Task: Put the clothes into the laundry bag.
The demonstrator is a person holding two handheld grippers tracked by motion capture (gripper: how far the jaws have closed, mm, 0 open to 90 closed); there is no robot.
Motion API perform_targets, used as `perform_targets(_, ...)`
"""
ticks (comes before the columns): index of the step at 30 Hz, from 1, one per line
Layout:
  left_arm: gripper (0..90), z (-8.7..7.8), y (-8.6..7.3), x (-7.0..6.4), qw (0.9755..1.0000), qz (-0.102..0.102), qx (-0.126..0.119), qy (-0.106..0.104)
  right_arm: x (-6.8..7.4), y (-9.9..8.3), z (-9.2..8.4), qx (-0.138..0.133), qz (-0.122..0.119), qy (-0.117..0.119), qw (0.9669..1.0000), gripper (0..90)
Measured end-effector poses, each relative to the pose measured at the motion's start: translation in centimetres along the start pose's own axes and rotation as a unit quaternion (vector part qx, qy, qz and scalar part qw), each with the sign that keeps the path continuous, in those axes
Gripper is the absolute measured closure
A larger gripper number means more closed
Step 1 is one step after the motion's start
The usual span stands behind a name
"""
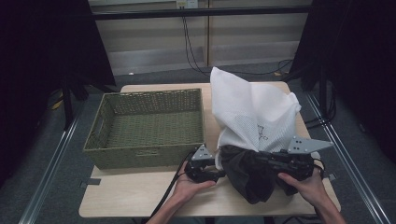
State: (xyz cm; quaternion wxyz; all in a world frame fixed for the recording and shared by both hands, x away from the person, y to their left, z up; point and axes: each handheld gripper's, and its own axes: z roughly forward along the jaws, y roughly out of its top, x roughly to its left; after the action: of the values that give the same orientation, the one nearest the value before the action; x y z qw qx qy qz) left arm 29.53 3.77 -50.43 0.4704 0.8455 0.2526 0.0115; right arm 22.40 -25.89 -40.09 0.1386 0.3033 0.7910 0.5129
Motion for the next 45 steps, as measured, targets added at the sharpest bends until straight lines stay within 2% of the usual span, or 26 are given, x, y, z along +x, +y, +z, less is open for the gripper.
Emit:
perform_targets(1, 51.5, 0.1, 0.0, 0.2, 0.9999, 0.002, -0.009, 0.005, 0.0, -0.1, 0.1, -0.002, 0.0, 0.002, 1.0, 80.0)
perform_targets(2, 67.2, 0.2, 0.0, 0.2, 0.9999, 0.001, -0.012, 0.001, 0.0, -0.2, 0.1, 0.001, 0.0, 0.003, 1.0, 79.5)
perform_targets(3, 76.2, 0.1, 0.0, 0.2, 0.9998, 0.006, -0.016, 0.009, 0.0, -0.3, 0.1, 0.0, 0.001, 0.0, 1.0, 78.5)
perform_targets(4, 80.9, 0.0, 0.0, 0.2, 0.9998, 0.01, -0.018, 0.007, -0.1, -0.4, 0.1, -0.002, 0.002, -0.003, 1.0, 75.8)
perform_targets(5, 81.5, -0.1, 0.1, 0.1, 0.9998, 0.004, -0.019, 0.003, -0.1, -0.4, 0.2, 0.0, -0.001, -0.004, 1.0, 73.5)
perform_targets(7, 82.8, -0.4, 0.2, 0.0, 0.9995, -0.008, -0.028, -0.007, -0.2, -0.5, 0.4, 0.011, 0.001, 0.011, 0.9999, 59.2)
perform_targets(9, 83.3, -0.6, 0.4, -0.2, 0.9993, -0.009, -0.031, -0.02, 0.1, -0.6, 0.5, 0.013, -0.002, 0.005, 0.9999, 46.3)
perform_targets(11, 83.6, -0.8, 0.6, -0.4, 0.9991, -0.004, -0.032, -0.027, 0.4, -0.5, 0.5, 0.012, -0.002, 0.003, 0.9999, 37.6)
perform_targets(13, 83.7, -0.8, 0.7, -0.4, 0.9989, 0.001, -0.034, -0.031, 0.8, -0.4, 0.3, 0.01, -0.01, -0.001, 0.9999, 33.7)
perform_targets(16, 83.7, -0.9, 0.9, -0.4, 0.9989, -0.002, -0.036, -0.031, 1.4, 0.1, -0.4, -0.01, -0.014, -0.014, 0.9998, 30.0)
perform_targets(17, 83.7, -0.9, 0.9, -0.4, 0.9989, -0.005, -0.036, -0.031, 1.4, 0.4, -0.8, -0.019, -0.015, -0.017, 0.9996, 30.2)
perform_targets(19, 83.7, -0.9, 0.9, -0.4, 0.999, 0.001, -0.034, -0.03, 1.5, 0.8, -1.4, -0.034, -0.016, -0.025, 0.999, 31.4)
perform_targets(20, 83.7, -0.9, 0.9, -0.3, 0.999, -0.002, -0.035, -0.03, 1.7, 1.0, -1.8, -0.042, -0.019, -0.022, 0.9987, 32.4)
perform_targets(21, 83.7, -0.9, 0.9, -0.2, 0.9985, -0.011, -0.041, -0.035, 1.8, 1.1, -2.0, -0.04, -0.022, -0.02, 0.9988, 37.4)
perform_targets(22, 83.7, -0.9, 0.9, -0.1, 0.9984, -0.013, -0.042, -0.036, 1.9, 1.0, -2.0, -0.035, -0.029, 0.0, 0.999, 45.1)
perform_targets(23, 83.7, -0.9, 1.0, -0.2, 0.9986, -0.006, -0.041, -0.034, 2.0, 0.9, -1.9, -0.028, -0.033, 0.016, 0.9989, 45.3)
perform_targets(24, 83.7, -0.8, 1.0, -0.3, 0.9986, -0.002, -0.041, -0.033, 2.1, 0.4, -1.3, -0.009, -0.027, 0.023, 0.9993, 40.8)
perform_targets(26, 83.7, -0.9, 1.0, -0.4, 0.9987, 0.0, -0.04, -0.033, 2.1, -0.8, 0.2, 0.036, -0.026, 0.013, 0.9989, 28.0)
perform_targets(29, 83.7, -0.9, 0.9, -0.4, 0.9987, -0.001, -0.038, -0.033, 1.7, -2.2, 2.3, 0.06, -0.022, 0.006, 0.9979, 12.6)
perform_targets(30, 83.6, -0.9, 0.9, -0.4, 0.9988, -0.001, -0.036, -0.034, 1.5, -2.6, 3.0, 0.065, -0.013, 0.017, 0.9977, 7.6)
perform_targets(33, 83.6, -0.8, 0.8, -0.5, 0.9986, -0.002, -0.038, -0.037, 1.1, -3.1, 4.8, 0.076, 0.001, 0.019, 0.9969, 1.3)
perform_targets(36, 83.7, -0.8, 0.8, -0.5, 0.9983, -0.003, -0.041, -0.041, 0.9, -3.3, 6.1, 0.087, -0.006, 0.002, 0.9962, 2.8)
perform_targets(37, 83.7, -0.8, 0.8, -0.5, 0.9983, -0.003, -0.04, -0.042, 0.7, -3.4, 6.4, 0.085, -0.002, 0.003, 0.9963, 3.7)
perform_targets(40, 83.8, -0.7, 0.8, -0.6, 0.9983, -0.002, -0.04, -0.043, 0.5, -3.7, 7.0, 0.096, -0.005, -0.016, 0.9953, 12.9)
perform_targets(43, 84.0, -0.7, 0.8, -0.7, 0.9983, 0.003, -0.038, -0.044, 0.0, -3.8, 7.4, 0.103, -0.008, -0.044, 0.9937, 29.7)
perform_targets(45, 84.3, -0.7, 0.8, -0.7, 0.9984, 0.008, -0.036, -0.042, -0.1, -3.7, 7.4, 0.106, -0.008, -0.055, 0.9928, 48.6)
